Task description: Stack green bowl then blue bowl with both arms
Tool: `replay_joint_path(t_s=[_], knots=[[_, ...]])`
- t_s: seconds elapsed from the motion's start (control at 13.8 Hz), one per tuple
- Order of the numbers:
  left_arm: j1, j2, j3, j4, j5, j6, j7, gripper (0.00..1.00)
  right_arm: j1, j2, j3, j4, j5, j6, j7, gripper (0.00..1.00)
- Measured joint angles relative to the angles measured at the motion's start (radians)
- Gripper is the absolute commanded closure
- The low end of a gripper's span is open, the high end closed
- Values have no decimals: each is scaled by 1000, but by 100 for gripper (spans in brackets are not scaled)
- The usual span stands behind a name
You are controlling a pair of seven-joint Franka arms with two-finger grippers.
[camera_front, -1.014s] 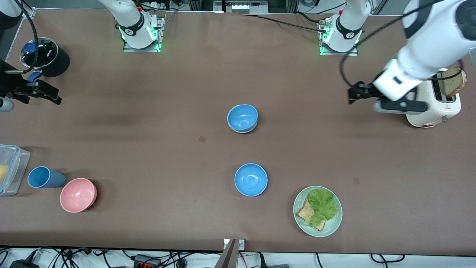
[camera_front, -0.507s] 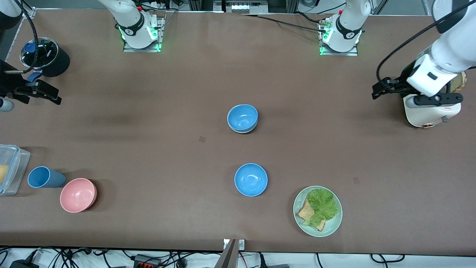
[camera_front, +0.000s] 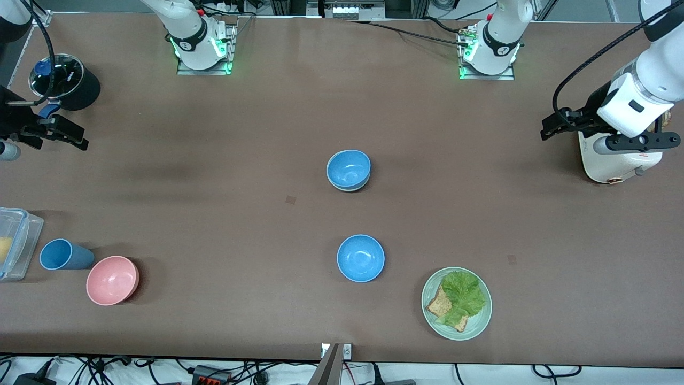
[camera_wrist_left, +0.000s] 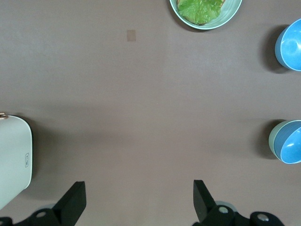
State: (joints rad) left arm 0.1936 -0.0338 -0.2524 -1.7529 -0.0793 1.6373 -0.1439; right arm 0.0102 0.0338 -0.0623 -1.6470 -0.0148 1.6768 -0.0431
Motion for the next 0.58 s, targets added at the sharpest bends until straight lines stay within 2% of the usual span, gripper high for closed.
replay_joint_path(t_s=[0.58], knots=[[0,23,0,11,0,-5,0,0,0,0,0,0,0,0,0,0]])
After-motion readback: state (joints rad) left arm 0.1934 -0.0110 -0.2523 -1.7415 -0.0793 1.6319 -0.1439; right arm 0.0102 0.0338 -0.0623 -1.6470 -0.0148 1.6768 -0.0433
